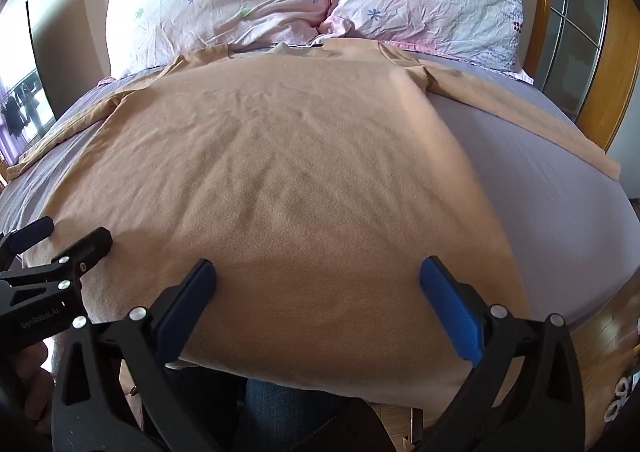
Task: Fold small clothes
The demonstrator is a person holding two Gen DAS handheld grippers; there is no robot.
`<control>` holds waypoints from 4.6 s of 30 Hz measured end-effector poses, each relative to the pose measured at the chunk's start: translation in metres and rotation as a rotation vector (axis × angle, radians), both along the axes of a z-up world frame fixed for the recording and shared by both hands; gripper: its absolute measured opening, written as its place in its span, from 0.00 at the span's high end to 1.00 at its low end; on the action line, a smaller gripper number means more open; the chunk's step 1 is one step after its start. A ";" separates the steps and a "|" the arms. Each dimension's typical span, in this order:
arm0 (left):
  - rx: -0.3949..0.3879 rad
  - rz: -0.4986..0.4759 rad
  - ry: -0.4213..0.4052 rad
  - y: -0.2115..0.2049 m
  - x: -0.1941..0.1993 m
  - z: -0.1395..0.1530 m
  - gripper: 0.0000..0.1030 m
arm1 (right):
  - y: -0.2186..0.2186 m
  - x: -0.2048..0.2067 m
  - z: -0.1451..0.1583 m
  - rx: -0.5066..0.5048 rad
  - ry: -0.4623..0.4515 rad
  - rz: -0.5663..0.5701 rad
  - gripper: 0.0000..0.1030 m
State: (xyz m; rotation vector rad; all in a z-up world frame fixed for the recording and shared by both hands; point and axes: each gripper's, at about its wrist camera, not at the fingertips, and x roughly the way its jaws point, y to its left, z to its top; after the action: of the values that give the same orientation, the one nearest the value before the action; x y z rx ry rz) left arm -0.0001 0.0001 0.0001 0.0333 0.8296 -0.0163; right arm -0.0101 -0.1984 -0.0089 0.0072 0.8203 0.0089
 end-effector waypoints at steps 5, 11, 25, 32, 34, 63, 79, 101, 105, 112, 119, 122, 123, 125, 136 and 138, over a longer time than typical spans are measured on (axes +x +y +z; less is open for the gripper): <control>0.001 0.000 -0.002 0.000 0.000 0.000 0.01 | 0.000 0.000 0.000 -0.001 0.000 0.000 0.02; 0.001 0.000 -0.003 0.000 0.000 0.000 0.01 | 0.000 0.000 -0.001 -0.001 -0.002 0.000 0.02; 0.001 0.000 -0.005 0.000 0.000 0.000 0.01 | 0.000 -0.001 -0.001 -0.002 -0.003 0.000 0.02; 0.001 0.000 -0.006 0.000 0.000 0.000 0.01 | 0.000 -0.001 0.000 -0.003 -0.003 0.001 0.02; 0.001 0.000 -0.006 0.000 0.000 0.000 0.01 | 0.000 -0.001 0.000 -0.003 -0.003 0.001 0.02; 0.001 0.000 -0.007 0.000 0.000 0.000 0.01 | 0.001 -0.001 -0.001 -0.004 -0.005 0.000 0.02; 0.002 0.000 -0.007 0.000 0.000 0.000 0.01 | 0.002 0.000 -0.001 -0.005 -0.006 0.001 0.02; 0.004 -0.003 -0.003 0.005 -0.001 -0.001 0.01 | 0.002 0.001 -0.001 -0.009 -0.003 0.012 0.02; 0.009 -0.022 -0.001 0.006 0.001 0.000 0.01 | -0.008 0.008 0.004 0.041 0.013 0.065 0.02; -0.059 -0.090 -0.022 0.017 0.005 0.015 0.01 | -0.187 0.033 0.051 0.408 -0.121 -0.300 0.02; -0.163 -0.115 -0.090 0.041 0.030 0.034 0.01 | -0.372 0.064 0.015 0.758 -0.057 -0.750 0.38; -0.257 -0.108 -0.086 0.057 0.041 0.036 0.01 | -0.407 0.068 0.001 0.837 -0.073 -0.828 0.43; -0.294 -0.101 -0.083 0.065 0.047 0.036 0.01 | -0.417 0.070 0.000 0.846 -0.082 -0.849 0.45; -0.326 -0.079 -0.085 0.079 0.053 0.038 0.01 | -0.434 0.072 -0.002 0.873 -0.100 -0.892 0.47; -0.340 0.280 -0.154 0.216 0.054 0.046 0.01 | -0.377 0.117 0.084 0.608 -0.239 -0.698 0.95; -0.368 0.343 -0.168 0.245 0.053 0.047 0.01 | -0.312 0.139 0.123 0.565 -0.269 -0.483 0.95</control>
State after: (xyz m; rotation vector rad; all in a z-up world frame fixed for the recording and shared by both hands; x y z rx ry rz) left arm 0.0528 0.2452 0.0475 -0.4490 0.6452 0.1553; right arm 0.1287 -0.5099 0.1144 0.7219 0.5090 -0.2107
